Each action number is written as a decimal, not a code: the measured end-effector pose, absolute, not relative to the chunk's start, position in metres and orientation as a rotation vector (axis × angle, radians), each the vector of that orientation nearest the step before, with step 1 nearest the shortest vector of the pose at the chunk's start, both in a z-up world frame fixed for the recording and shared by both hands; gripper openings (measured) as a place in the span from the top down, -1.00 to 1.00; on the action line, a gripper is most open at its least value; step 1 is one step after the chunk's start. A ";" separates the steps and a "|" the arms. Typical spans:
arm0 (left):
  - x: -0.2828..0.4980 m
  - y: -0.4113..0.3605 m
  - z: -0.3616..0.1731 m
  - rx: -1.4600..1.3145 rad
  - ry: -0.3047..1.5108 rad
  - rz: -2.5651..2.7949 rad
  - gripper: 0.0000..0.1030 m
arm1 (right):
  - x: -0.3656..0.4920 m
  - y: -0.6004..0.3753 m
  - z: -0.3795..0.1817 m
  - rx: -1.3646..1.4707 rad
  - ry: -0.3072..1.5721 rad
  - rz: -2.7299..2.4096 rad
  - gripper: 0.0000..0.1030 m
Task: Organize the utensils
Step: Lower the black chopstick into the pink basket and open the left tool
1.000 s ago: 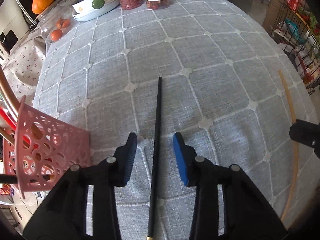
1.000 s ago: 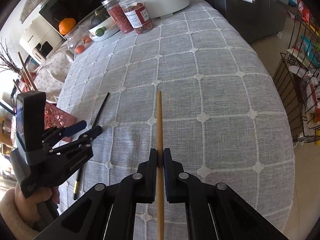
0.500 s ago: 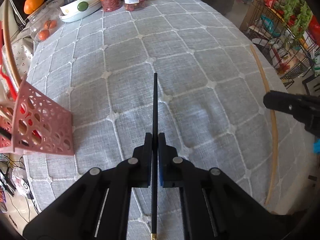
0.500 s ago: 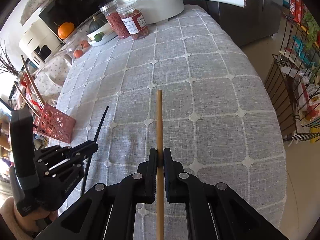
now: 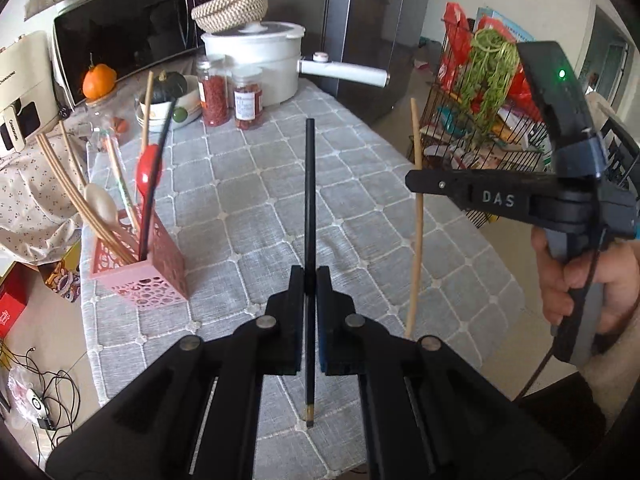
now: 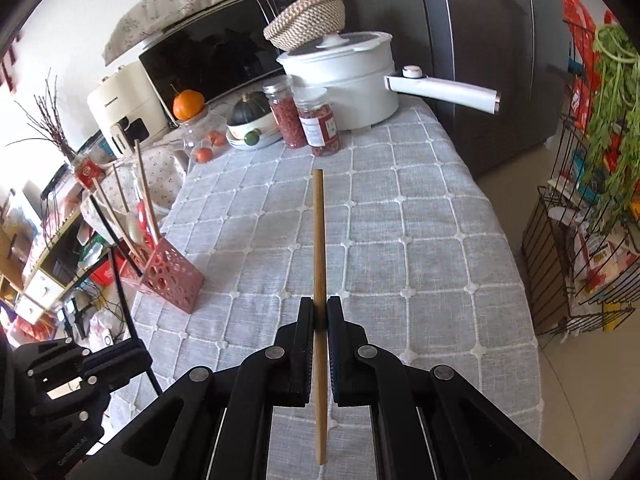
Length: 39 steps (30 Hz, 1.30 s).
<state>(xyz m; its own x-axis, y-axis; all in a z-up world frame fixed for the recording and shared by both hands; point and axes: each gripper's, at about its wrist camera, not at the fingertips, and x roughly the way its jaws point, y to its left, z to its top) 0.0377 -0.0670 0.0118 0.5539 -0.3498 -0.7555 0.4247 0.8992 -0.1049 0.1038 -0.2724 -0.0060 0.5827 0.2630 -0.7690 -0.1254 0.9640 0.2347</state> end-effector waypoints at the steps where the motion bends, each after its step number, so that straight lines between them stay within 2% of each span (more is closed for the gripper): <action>1: 0.035 -0.063 0.018 0.080 0.852 -0.459 0.88 | 0.102 -0.269 -0.001 0.156 0.908 0.234 0.88; 14: 0.036 0.004 0.075 -0.120 0.612 -0.387 0.88 | 0.086 -0.232 0.054 0.169 0.738 0.309 0.88; 24: 0.049 0.077 0.080 -0.305 0.481 -0.225 0.88 | 0.094 -0.210 0.052 0.190 0.745 0.361 0.88; 34: 0.057 0.093 0.070 -0.262 0.482 -0.108 0.88 | 0.101 -0.189 0.046 0.194 0.763 0.396 0.88; 39: 0.071 0.095 0.052 -0.260 0.541 -0.082 0.88 | 0.100 -0.188 0.043 0.191 0.768 0.391 0.88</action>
